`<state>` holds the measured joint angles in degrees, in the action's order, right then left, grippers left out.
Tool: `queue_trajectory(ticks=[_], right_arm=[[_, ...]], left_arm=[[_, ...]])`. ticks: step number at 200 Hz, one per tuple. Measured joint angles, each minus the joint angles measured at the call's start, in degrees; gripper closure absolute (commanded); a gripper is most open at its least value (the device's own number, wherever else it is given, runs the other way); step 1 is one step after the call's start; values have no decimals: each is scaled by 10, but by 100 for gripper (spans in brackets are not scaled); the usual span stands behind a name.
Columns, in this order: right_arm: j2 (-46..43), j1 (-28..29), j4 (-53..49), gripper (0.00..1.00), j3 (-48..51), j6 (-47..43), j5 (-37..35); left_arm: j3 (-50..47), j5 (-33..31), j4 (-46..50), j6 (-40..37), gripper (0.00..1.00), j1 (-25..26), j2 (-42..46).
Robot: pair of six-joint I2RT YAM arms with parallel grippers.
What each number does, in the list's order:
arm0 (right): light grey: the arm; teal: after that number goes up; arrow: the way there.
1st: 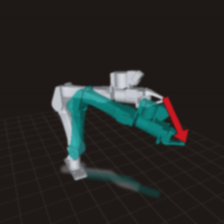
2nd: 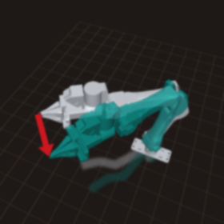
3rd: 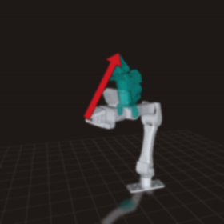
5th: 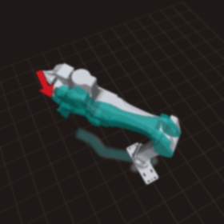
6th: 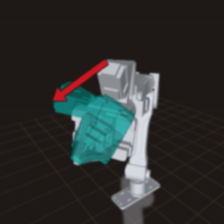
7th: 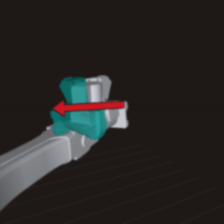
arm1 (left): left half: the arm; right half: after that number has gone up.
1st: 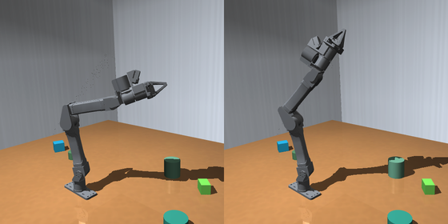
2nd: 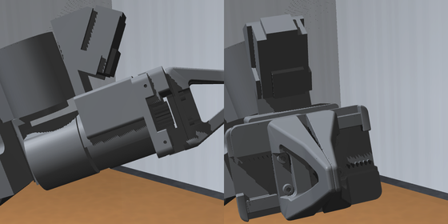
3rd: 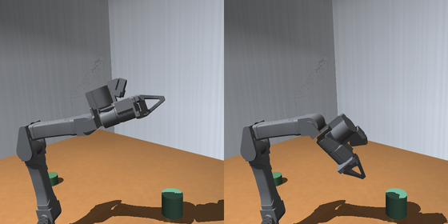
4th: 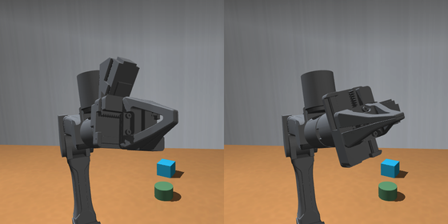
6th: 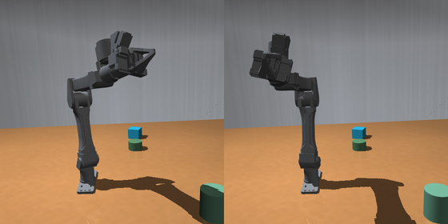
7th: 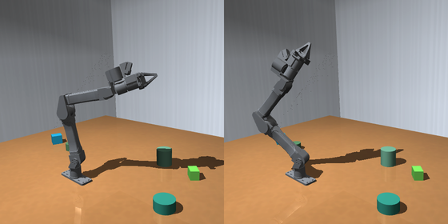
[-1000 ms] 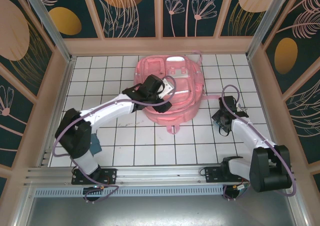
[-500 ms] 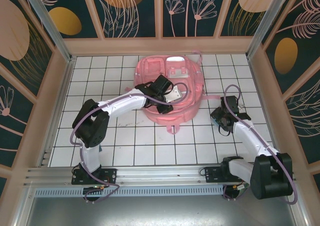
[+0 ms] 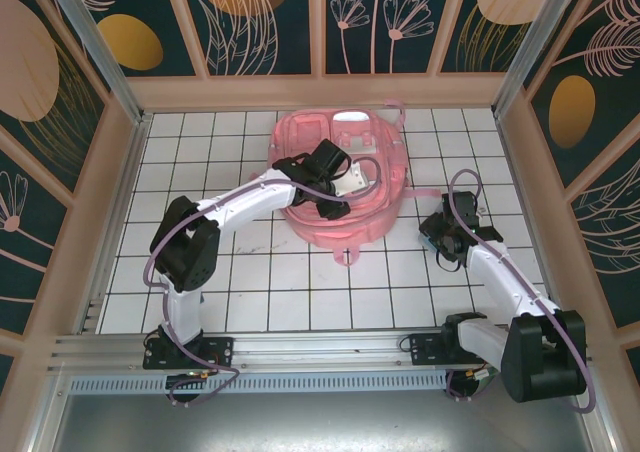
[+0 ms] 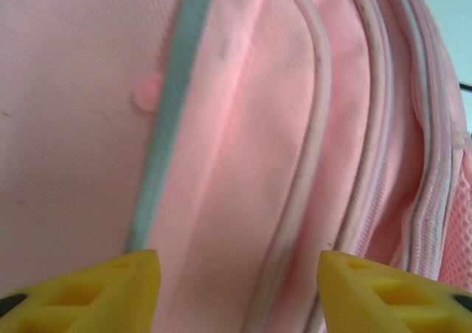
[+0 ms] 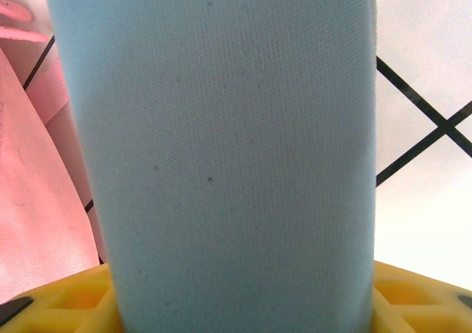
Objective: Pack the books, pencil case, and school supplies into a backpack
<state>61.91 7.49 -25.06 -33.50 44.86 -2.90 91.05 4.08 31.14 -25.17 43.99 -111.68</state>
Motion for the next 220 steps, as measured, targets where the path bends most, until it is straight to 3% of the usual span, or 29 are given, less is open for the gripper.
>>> queue_trajectory(ticks=[104, 178, 220], right_arm=[[0, 1, 9, 44, 0, 0, 4], [-4, 5, 9, 44, 0, 2, 11], [-12, 7, 6, 44, -12, -7, 11]], left_arm=[[24, -15, 16, -8, 40, -3, -47], [28, -50, 9, -19, 84, 5, -56], [14, -67, -20, -29, 100, 4, -36]])
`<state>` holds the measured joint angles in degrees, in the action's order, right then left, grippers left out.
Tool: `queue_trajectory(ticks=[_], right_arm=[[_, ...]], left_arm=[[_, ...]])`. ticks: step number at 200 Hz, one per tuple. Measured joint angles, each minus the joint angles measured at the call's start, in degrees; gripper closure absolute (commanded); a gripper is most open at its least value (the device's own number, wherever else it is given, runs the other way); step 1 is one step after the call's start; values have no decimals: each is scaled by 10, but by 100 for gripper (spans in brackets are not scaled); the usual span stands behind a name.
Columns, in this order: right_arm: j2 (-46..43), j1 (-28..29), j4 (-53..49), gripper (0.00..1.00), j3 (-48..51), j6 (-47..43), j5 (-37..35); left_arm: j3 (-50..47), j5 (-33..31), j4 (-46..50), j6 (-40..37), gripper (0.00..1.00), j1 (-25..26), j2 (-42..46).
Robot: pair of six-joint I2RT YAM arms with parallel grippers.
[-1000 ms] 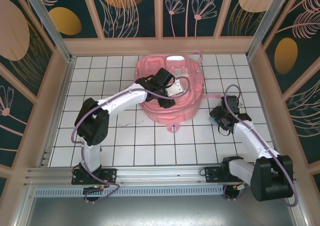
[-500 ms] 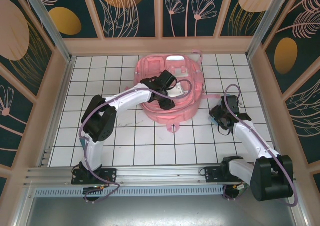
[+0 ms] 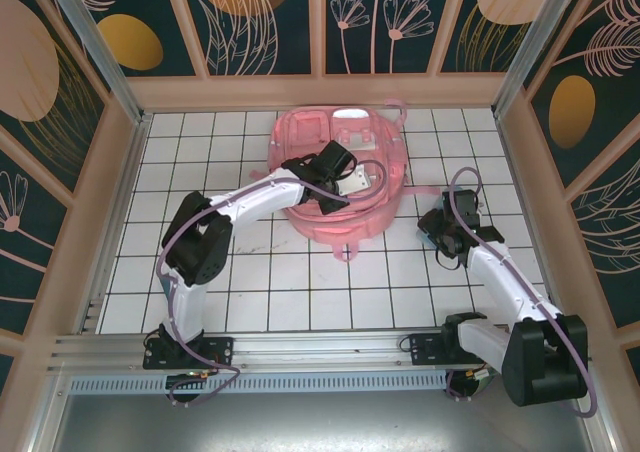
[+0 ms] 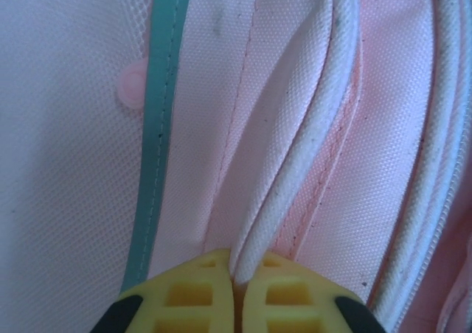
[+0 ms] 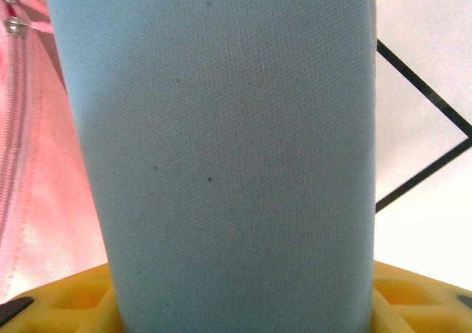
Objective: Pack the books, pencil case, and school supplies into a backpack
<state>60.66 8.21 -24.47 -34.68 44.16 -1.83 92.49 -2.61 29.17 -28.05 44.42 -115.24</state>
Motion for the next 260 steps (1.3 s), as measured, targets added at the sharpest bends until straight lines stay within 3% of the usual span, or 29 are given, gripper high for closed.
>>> queue_trajectory(ticks=[57, 122, 167, 260], right_arm=[[-31, 34, -15, 44, -35, -54, 18], [-47, 176, 30, 44, -80, -98, 114], [40, 213, 61, 44, -113, -71, 139], [249, 215, 165, 42, -222, 47, 184]], left_arm=[[-92, -47, -114, 18, 100, -3, 113], [-122, -56, -170, 90, 100, -11, 179], [-122, -54, -177, 130, 100, -15, 180], [-131, -39, -201, 195, 100, -14, 203]])
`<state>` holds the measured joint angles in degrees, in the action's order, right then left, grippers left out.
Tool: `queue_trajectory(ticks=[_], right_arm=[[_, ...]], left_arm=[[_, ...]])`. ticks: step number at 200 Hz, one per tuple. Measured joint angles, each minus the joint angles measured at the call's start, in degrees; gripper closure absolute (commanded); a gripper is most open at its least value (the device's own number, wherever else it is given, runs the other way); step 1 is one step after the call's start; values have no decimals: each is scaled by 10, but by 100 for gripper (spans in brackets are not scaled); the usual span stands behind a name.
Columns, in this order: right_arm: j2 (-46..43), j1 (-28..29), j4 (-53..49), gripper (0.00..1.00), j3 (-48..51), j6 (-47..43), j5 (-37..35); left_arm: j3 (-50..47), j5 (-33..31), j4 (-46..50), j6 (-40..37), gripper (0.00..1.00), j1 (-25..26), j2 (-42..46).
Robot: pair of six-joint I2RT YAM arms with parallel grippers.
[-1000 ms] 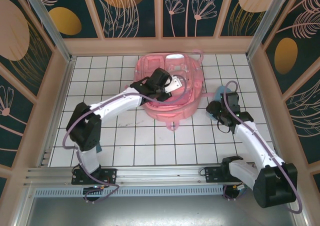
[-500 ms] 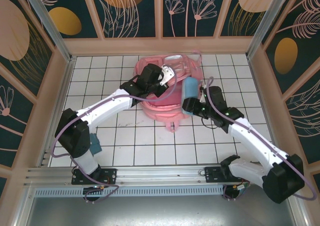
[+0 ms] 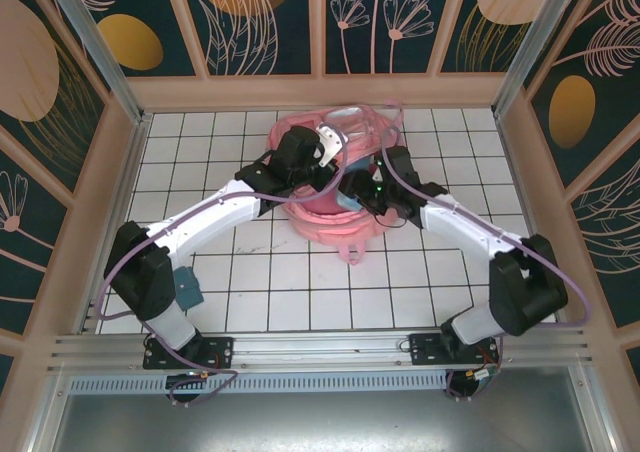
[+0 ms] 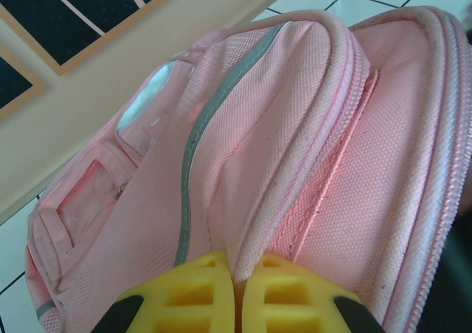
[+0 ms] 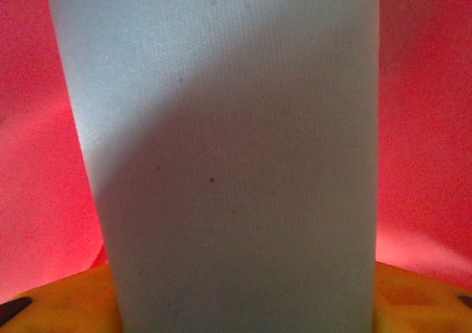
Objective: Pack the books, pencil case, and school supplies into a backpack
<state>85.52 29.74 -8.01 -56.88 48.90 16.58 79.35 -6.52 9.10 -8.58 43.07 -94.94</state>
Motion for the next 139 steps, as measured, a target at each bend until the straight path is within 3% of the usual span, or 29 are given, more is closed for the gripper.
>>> queue_trajectory(ticks=[47, 99, 139], right_arm=[[79, 0, 99, 38, -12, 62, -2], [102, -2, 181, 12, -25, 81, 2], [57, -10, 181, 15, 11, 73, 1]], left_arm=[[0, 0, 0, 39, 100, 0, 3], [28, -6, 17, 88, 100, 0, 2], [54, -3, 37, 113, 100, 1, -13]])
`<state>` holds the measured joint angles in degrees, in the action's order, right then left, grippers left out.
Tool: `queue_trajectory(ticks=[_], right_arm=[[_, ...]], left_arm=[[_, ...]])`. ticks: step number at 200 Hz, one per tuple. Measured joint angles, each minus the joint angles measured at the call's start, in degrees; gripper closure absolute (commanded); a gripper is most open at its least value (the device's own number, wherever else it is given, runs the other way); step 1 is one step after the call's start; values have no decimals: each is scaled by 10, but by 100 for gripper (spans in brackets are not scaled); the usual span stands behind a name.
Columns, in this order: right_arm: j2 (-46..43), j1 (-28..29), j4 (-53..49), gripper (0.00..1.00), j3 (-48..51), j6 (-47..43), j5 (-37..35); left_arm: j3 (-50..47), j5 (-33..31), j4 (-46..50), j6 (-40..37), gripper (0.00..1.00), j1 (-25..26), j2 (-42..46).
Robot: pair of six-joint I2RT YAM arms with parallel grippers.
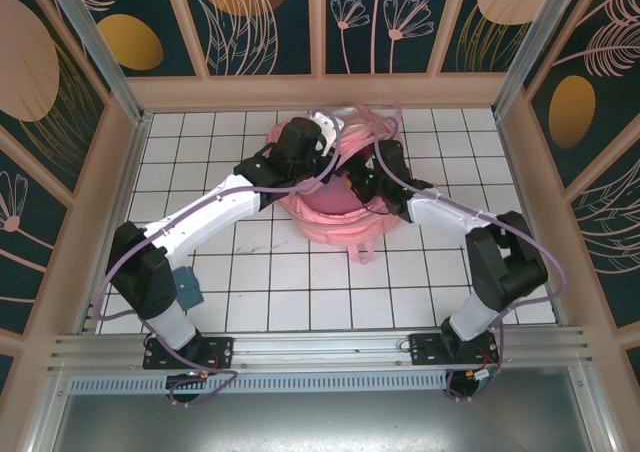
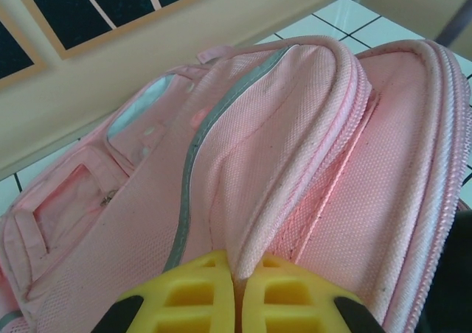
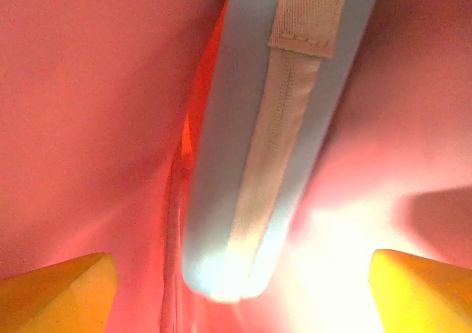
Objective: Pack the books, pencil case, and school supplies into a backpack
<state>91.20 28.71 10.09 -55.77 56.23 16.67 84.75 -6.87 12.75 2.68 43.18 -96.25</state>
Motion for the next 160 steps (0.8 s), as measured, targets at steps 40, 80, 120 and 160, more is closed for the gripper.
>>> queue_trajectory(ticks=[40, 80, 120, 160], right_arm=[[-127, -42, -11, 35, 101, 10, 2], [-248, -75, -56, 35, 166, 18, -10], [-307, -78, -87, 27, 169, 7, -19], [-312, -69, -109, 32, 170, -4, -29]], left_arm=[[5, 10, 5, 6, 100, 1, -14], [5, 51, 14, 6, 87, 1, -21], [11, 104, 24, 6, 98, 0, -47], [115, 162, 56, 29, 100, 1, -135]])
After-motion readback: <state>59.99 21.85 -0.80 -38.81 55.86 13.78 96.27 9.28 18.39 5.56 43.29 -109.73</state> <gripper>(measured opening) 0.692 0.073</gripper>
